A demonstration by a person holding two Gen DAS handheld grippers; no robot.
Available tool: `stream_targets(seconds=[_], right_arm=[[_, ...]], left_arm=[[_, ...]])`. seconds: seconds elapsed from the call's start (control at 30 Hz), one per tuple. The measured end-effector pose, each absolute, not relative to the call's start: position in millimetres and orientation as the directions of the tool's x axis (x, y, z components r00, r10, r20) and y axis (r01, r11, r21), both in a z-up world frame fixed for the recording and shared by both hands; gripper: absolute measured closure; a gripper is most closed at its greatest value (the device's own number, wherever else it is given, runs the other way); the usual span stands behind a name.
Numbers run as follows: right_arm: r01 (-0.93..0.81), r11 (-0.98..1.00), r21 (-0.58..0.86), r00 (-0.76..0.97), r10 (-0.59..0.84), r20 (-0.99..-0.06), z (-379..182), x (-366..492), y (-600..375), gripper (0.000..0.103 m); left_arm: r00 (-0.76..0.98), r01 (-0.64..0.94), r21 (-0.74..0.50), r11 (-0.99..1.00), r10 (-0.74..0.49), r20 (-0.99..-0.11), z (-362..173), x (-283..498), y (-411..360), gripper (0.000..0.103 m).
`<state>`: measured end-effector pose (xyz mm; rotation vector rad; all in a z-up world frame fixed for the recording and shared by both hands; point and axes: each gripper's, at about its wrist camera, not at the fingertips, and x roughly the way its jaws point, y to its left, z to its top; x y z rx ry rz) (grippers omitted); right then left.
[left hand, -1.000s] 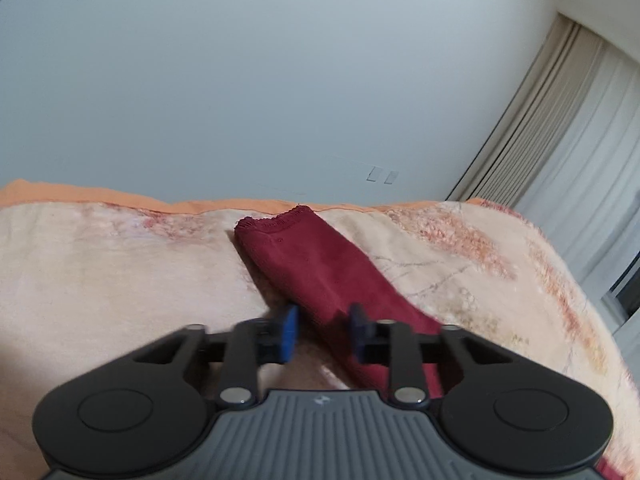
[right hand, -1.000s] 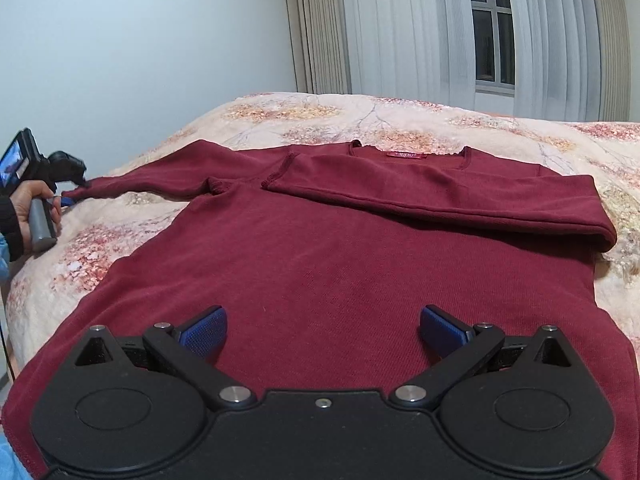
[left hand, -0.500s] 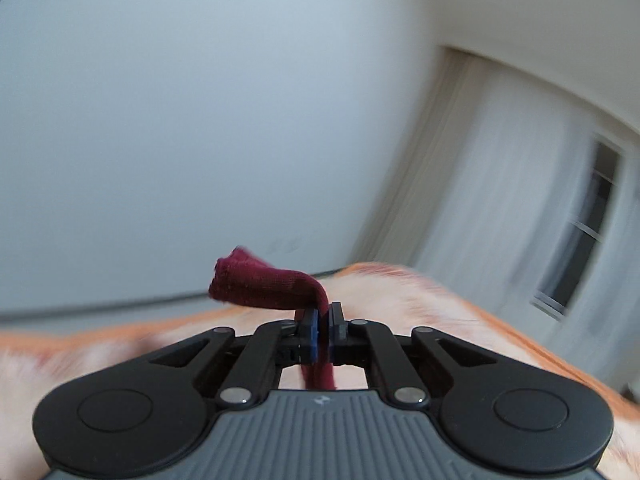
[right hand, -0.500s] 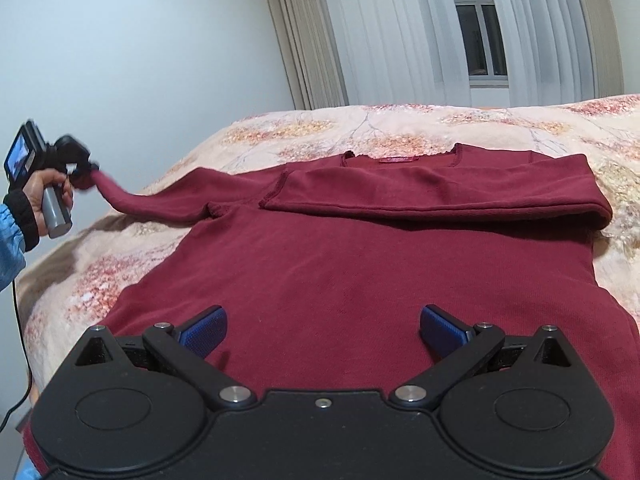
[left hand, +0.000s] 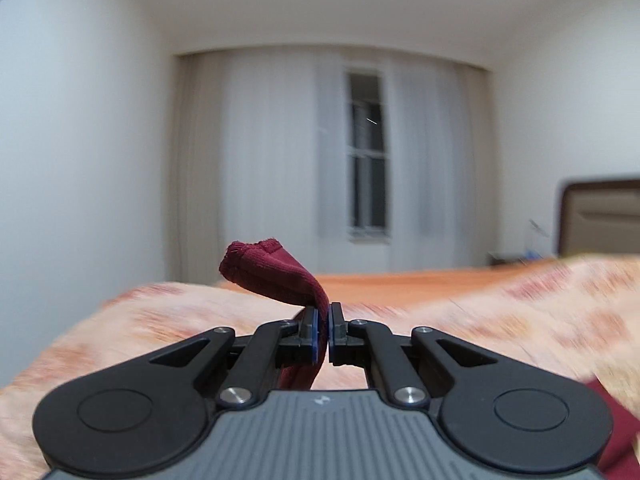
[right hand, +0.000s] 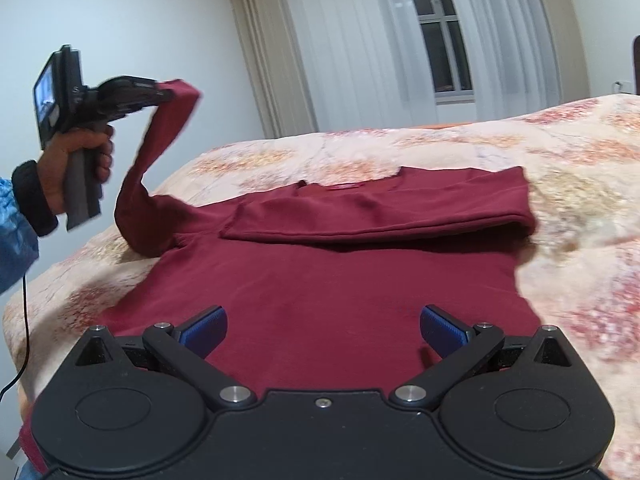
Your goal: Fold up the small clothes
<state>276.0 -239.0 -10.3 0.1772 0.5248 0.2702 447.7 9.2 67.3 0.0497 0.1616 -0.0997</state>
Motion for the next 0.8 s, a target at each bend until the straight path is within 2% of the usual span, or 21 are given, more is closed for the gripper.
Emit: stream_targets(seconds=[0.2,0.4,0.5,0.53,0.57,0.63,0.7,0.8], right_arm=[[-0.153,0.962,0.227,0.840,0.248,-0.483,-13.7,265.3,-260.9,0.000],[-0.115,0.962,0.246,0.845,0.225,-0.485,-18.7,256.6,-277.0,0.000],[-0.108,0.961,0.253,0.848,0.222,-0.482,-20.5,254.5,-279.4,0.000],[-0.105,0.961,0.255,0.848,0.221,-0.481,-20.6,254.2,-279.2,0.000],[-0.103,0.961,0.257,0.849,0.219,-0.480,-20.8,253.4,-279.0,0.000],[-0.097,0.961,0.260,0.851,0.216,-0.479,-21.1,252.4,-277.8,0.000],[-0.092,0.961,0.259,0.850,0.211,-0.482,-21.3,253.3,-276.1,0.000],[-0.089,0.964,0.252,0.849,0.206,-0.486,-20.9,254.6,-274.4,0.000]], left_arm=[[0.923,0.285,0.161,0.945,-0.225,-0.311,14.8,448.1,-68.4,0.099],[0.880,0.372,0.175,0.912,-0.286,-0.380,-16.9,429.3,-91.6,0.099],[0.857,0.390,0.156,0.907,-0.296,-0.422,-17.3,428.0,-92.9,0.095],[0.845,0.399,0.133,0.907,-0.308,-0.437,-16.6,430.1,-91.2,0.085],[0.838,0.406,0.111,0.907,-0.321,-0.441,-15.4,431.4,-89.9,0.061],[0.841,0.402,0.085,0.912,-0.331,-0.428,-13.3,428.1,-86.9,0.033],[0.829,0.419,0.056,0.906,-0.357,-0.430,-10.1,425.2,-83.7,0.030],[0.818,0.411,0.007,0.911,-0.365,-0.445,-4.6,422.4,-76.2,0.017]])
